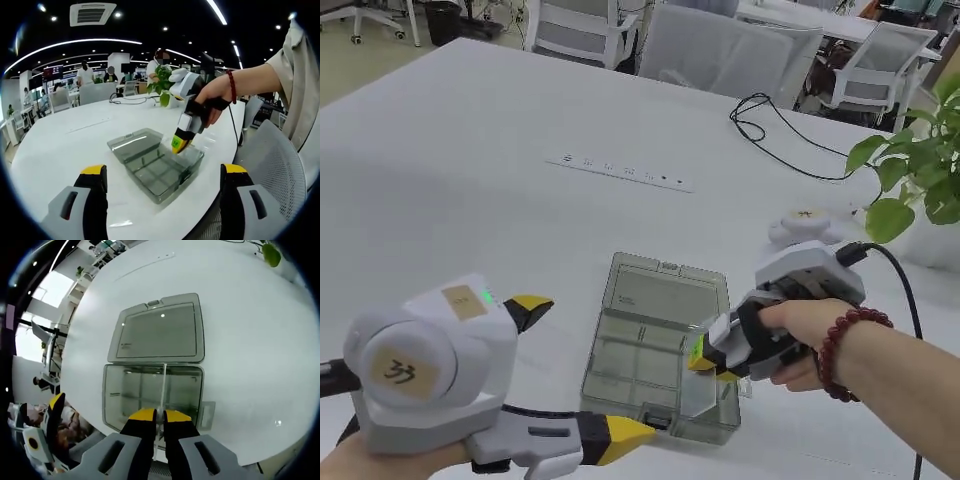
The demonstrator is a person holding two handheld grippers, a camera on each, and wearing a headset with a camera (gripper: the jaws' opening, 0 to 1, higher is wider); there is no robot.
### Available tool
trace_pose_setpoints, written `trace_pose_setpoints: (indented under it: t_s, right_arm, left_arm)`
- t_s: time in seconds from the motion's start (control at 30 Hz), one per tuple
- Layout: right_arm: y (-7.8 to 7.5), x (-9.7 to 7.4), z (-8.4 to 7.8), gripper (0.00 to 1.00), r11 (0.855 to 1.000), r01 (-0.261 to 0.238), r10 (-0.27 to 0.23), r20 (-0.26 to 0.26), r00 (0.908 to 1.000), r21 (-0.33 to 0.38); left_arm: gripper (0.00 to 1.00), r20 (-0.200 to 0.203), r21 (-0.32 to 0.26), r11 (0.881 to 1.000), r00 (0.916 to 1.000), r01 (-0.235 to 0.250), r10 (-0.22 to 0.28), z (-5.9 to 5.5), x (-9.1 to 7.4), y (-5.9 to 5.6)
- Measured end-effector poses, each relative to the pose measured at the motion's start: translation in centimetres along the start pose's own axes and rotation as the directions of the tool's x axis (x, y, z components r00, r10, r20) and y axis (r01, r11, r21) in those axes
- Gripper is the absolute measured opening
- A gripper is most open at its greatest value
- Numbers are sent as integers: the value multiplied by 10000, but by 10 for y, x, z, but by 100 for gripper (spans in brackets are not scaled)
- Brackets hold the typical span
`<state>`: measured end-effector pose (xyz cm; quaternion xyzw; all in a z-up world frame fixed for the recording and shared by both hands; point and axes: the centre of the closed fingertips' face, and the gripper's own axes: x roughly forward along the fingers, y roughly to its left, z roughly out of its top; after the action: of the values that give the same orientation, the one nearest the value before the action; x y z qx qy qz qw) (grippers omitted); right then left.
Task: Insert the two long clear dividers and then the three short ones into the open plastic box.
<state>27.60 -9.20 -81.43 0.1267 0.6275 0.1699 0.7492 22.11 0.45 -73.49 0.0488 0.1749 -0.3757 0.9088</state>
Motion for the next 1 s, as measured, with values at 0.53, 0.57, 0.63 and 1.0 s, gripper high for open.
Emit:
trace_pose_setpoints:
  t_s: [0.53, 0.57, 0.63, 1.0]
  right_arm:
    - [4, 3, 4, 7, 9517, 1510, -1570, -11, 9876, -2674]
    - [5, 3, 3, 7, 9463, 1605, -1669, 10, 9860, -2807]
    - [5, 4, 4, 7, 9298, 1841, -1912, 94, 9815, -3186]
    - [2, 6, 2, 7, 9449, 1740, -1837, -92, 9829, -2774]
  left_arm:
    - [95, 27, -24, 10000, 10000, -84, 84, 0, -1, 2]
    - [94, 31, -30, 9999, 9999, -105, 105, 0, -1, 2]
    - [94, 45, -29, 9999, 9999, -136, 136, 0, -1, 3]
    - [93, 112, -60, 9998, 9997, -198, 198, 2, -3, 3]
